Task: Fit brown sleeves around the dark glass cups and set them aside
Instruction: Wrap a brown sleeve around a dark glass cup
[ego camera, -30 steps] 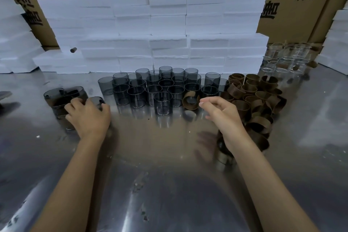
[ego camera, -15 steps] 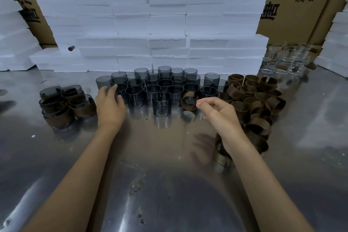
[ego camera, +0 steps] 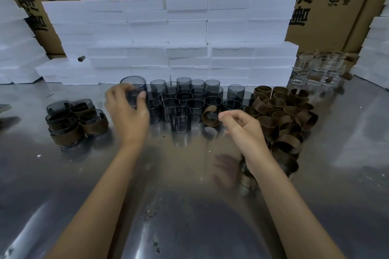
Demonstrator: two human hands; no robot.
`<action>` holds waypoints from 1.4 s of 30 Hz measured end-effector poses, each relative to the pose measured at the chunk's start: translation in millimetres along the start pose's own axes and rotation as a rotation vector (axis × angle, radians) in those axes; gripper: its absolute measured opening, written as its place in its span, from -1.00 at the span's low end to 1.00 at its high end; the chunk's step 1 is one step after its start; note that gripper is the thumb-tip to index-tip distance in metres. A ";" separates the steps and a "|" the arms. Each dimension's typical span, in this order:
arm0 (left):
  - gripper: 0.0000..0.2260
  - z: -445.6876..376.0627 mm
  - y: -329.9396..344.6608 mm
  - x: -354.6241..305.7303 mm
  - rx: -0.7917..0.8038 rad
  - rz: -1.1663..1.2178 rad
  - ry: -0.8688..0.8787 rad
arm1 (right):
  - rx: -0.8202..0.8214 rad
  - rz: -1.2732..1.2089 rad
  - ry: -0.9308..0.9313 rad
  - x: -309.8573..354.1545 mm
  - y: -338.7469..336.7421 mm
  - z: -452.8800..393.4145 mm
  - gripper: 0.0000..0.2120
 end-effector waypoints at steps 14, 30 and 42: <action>-0.57 119.8 118.9 -46.2 0.951 0.798 -0.610 | 0.134 -0.439 0.072 8.1 16.1 0.5 -0.26; -0.88 109.7 102.7 -33.5 0.696 0.544 -0.444 | 0.016 -0.070 -0.009 -8.4 5.6 0.3 -0.48; -0.63 110.9 116.8 -27.2 0.878 0.646 -0.566 | 0.042 -0.178 -0.033 5.0 1.2 -2.7 -0.51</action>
Point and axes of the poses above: each hand's wrist, its own z-axis away from the middle knuckle, its own y-axis out of the palm, x = y × z, the point moved 9 cm from there along -z, towards the middle knuckle, and after that the axes turned 13 degrees about -y, right-handed, at the moved point
